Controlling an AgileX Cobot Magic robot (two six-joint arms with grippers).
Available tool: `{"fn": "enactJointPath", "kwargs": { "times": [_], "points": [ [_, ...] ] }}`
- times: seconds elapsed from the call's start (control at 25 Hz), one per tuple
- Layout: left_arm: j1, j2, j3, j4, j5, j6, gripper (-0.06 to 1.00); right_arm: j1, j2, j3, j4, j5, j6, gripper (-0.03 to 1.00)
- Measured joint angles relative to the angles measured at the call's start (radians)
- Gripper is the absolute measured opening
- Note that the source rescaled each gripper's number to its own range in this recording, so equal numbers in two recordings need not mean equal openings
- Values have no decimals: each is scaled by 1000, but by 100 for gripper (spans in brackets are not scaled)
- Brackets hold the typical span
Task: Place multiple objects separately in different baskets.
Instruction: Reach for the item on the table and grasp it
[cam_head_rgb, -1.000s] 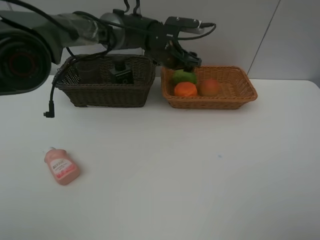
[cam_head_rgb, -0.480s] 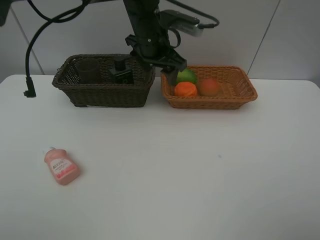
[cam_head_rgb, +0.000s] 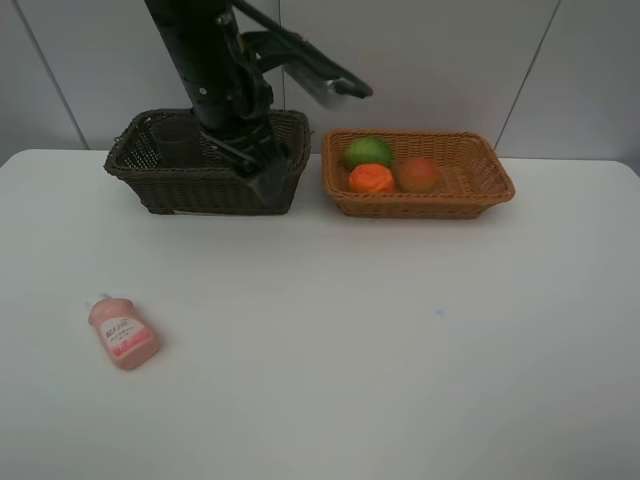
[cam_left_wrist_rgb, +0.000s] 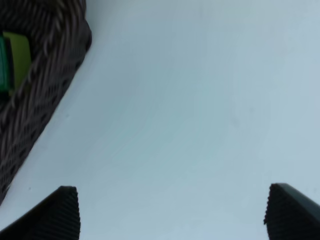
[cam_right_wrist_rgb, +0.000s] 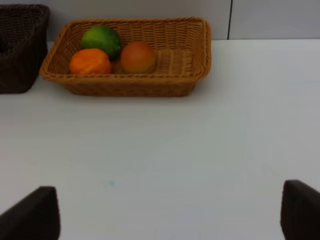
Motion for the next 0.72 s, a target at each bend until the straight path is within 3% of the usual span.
{"fn": "enactJointPath", "kwargs": {
  "times": [0.32, 0.48, 0.56, 0.72],
  "points": [
    [112, -236, 438, 7, -75, 495, 96, 0, 0, 0, 0, 0, 0, 87],
    [187, -319, 586, 9, -109, 743, 96, 0, 0, 0, 0, 0, 0, 87],
    [224, -338, 622, 9, -118, 821, 96, 0, 0, 0, 0, 0, 0, 87],
    [278, -342, 643, -25, -148, 877, 96, 0, 0, 0, 0, 0, 0, 87]
  ]
}}
